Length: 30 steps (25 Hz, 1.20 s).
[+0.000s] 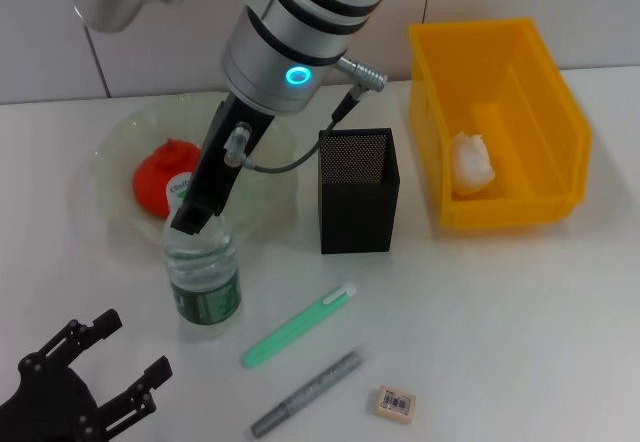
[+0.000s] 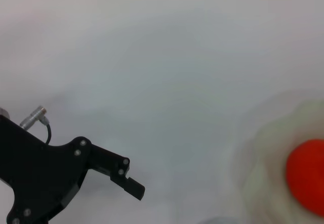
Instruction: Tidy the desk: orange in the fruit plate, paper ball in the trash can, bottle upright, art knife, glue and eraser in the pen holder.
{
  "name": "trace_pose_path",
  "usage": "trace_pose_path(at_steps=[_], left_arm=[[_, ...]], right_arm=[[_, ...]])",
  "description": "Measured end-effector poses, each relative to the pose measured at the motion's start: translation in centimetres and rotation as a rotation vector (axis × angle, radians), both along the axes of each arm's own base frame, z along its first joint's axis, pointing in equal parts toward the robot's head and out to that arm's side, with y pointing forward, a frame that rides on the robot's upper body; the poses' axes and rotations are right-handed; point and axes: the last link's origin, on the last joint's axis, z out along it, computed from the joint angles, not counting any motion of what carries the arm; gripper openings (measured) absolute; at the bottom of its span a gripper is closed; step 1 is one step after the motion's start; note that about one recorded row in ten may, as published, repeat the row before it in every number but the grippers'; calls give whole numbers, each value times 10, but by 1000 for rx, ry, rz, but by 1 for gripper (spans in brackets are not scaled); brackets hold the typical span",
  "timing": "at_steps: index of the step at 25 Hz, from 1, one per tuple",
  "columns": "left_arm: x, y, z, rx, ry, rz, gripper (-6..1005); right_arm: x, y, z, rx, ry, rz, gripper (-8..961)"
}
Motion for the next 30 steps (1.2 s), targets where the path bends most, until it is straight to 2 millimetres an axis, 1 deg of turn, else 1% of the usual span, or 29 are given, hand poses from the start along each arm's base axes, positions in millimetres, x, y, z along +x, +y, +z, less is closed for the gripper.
trace_pose_path(at_steps=[3, 10, 12, 13, 14, 19, 22, 24, 27, 29, 30], left_arm=[[0, 0, 0, 0, 0, 0, 826], [0, 0, 0, 1, 0, 0, 826], [0, 0, 0, 1, 0, 0, 826], [0, 0, 0, 1, -1, 0, 826], [0, 0, 0, 2, -1, 0, 826], [1, 0, 2, 7, -7, -8, 826], [3, 0, 4, 12, -16, -24, 826], [5, 0, 5, 13, -24, -35, 826], [8, 0, 7, 14, -40, -57, 826], [13, -1, 9, 13, -62, -87, 826], [17, -1, 10, 13, -76, -106, 826]], right_arm=[[2, 0, 1, 2, 5, -2, 426], [2, -1, 2, 3, 17, 4, 528], [-1, -2, 5, 11, 33, 19, 555], [-5, -3, 11, 26, 64, 38, 569], [-5, -3, 11, 26, 64, 38, 582], [-16, -9, 31, 41, 174, 60, 651], [-14, -11, 46, 69, 227, 64, 691], [-10, -12, 59, 98, 266, 77, 714], [3, -18, 82, 134, 350, 99, 739], [17, -25, 99, 145, 430, 107, 748], [28, -29, 108, 151, 476, 107, 747]])
